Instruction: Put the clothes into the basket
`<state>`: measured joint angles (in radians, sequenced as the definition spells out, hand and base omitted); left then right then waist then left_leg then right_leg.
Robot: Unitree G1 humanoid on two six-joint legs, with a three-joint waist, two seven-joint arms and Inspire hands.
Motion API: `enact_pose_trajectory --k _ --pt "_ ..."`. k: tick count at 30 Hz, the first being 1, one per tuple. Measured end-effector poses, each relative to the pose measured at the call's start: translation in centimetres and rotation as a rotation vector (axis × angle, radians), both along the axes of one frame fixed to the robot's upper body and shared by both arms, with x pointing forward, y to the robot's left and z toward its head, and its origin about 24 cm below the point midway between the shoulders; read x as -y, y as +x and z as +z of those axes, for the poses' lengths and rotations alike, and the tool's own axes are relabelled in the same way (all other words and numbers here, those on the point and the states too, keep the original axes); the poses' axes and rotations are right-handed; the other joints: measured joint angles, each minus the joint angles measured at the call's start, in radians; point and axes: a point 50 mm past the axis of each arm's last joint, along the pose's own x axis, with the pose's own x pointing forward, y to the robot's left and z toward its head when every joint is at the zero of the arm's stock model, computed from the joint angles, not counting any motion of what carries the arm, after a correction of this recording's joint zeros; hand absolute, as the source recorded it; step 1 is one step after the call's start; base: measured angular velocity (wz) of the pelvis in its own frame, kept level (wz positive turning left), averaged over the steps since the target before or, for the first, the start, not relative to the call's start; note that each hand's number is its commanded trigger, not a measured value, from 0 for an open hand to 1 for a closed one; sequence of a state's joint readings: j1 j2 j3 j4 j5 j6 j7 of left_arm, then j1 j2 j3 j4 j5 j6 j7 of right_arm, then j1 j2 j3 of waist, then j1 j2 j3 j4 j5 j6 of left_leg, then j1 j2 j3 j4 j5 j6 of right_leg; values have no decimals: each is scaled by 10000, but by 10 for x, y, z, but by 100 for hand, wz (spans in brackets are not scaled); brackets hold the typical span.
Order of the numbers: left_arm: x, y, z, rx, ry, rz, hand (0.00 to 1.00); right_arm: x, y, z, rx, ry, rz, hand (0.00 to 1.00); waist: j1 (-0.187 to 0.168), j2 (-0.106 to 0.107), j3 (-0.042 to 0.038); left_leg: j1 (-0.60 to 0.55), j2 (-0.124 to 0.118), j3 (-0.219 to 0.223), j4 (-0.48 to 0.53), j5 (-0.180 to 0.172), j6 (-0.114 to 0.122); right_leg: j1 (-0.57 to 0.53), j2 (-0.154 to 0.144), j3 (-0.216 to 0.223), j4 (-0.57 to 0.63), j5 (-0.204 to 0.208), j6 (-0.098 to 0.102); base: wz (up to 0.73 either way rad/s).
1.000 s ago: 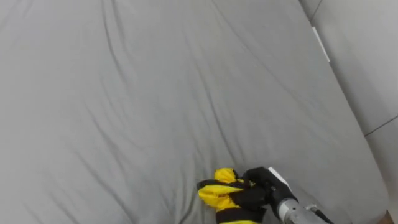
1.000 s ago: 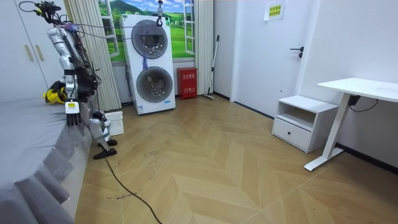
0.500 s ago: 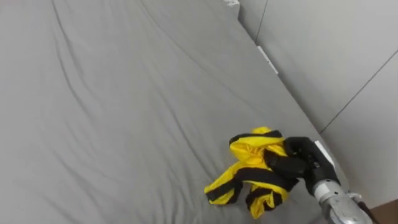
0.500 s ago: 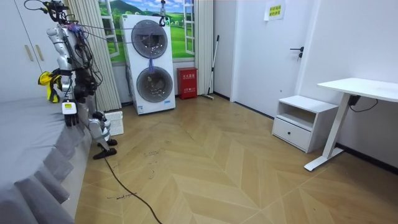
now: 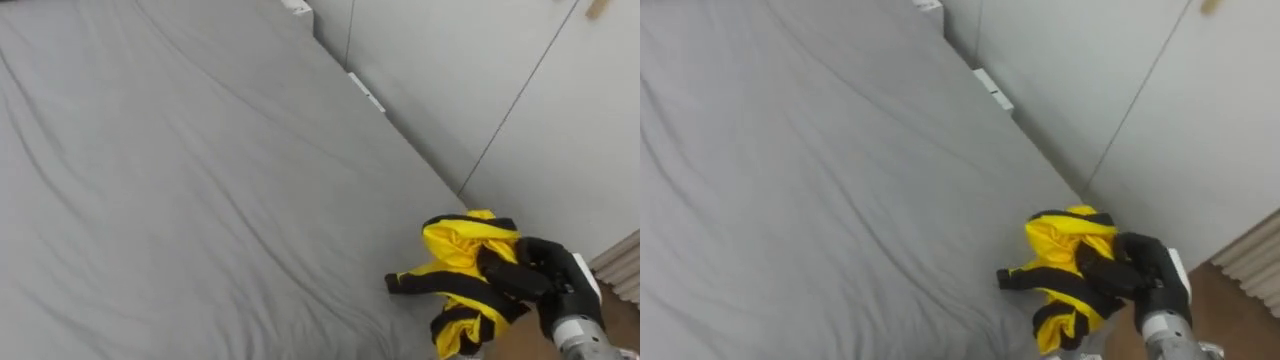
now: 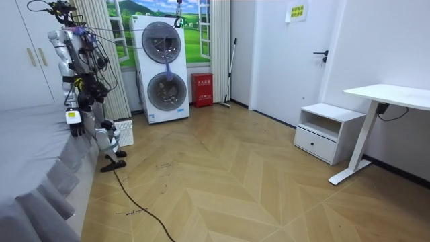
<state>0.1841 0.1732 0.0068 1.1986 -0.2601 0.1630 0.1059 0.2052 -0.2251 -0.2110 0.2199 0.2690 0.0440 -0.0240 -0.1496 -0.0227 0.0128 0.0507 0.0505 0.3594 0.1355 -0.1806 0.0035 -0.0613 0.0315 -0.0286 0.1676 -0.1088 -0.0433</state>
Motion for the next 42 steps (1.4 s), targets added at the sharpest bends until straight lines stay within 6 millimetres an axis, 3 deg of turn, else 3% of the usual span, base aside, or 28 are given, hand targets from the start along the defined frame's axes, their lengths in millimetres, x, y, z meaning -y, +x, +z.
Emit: enact_pose_trajectory --k 5,8,12,17,20,23,26,35,42 --pt "0 -10 0 -252 2 -54 0 11 -10 -11 -533 115 -749 100 -420 19 -5 -135 66 171 2 -54 -6 -284 59 151 24 32 -4 -12" --pt "0 -14 0 -362 -52 -96 0 28 -17 -12 -604 -2 -1758 100 -699 116 -15 -484 57 285 35 -53 -3 -647 102 340 89 156 -12 -18" --pt "2 -14 0 -544 -172 -268 0 36 -12 -9 -504 -238 -2249 100 -893 258 -3 -926 72 581 208 -59 7 -1211 142 646 282 218 -17 -27" --pt "3 -10 -1 -534 -218 -372 0 36 -2 -8 -504 -360 -2260 100 -1012 411 62 -1540 83 911 480 -68 26 -2102 208 1031 759 216 -20 -21" --pt "10 1 -3 -471 -373 -1186 0 44 15 0 -170 -766 -2321 100 -1280 794 176 -2226 65 1038 654 -95 119 -2902 226 1192 1030 284 26 -12" --pt "12 4 -3 -428 -443 -1332 0 49 25 0 -209 -918 -2520 100 -1253 1048 150 -2672 67 1347 711 -62 172 -3591 220 1526 1343 332 41 -30" --pt "13 14 -3 -146 -498 -1094 0 50 35 1 -173 -1090 -2672 100 -1209 1125 157 -3303 50 1623 878 -40 206 -4495 215 1789 1841 332 49 -26" --pt "16 41 -2 405 -248 -1429 0 41 50 -3 -320 -1476 -2835 100 -878 1341 147 -4215 -44 1576 907 173 242 -5482 172 1661 2112 383 -40 6" --pt "24 50 -3 534 -358 -1602 0 32 43 -22 -1169 -1632 -2533 100 -577 1516 155 -4273 -79 1442 820 234 238 -5525 96 1505 2138 370 -73 5"
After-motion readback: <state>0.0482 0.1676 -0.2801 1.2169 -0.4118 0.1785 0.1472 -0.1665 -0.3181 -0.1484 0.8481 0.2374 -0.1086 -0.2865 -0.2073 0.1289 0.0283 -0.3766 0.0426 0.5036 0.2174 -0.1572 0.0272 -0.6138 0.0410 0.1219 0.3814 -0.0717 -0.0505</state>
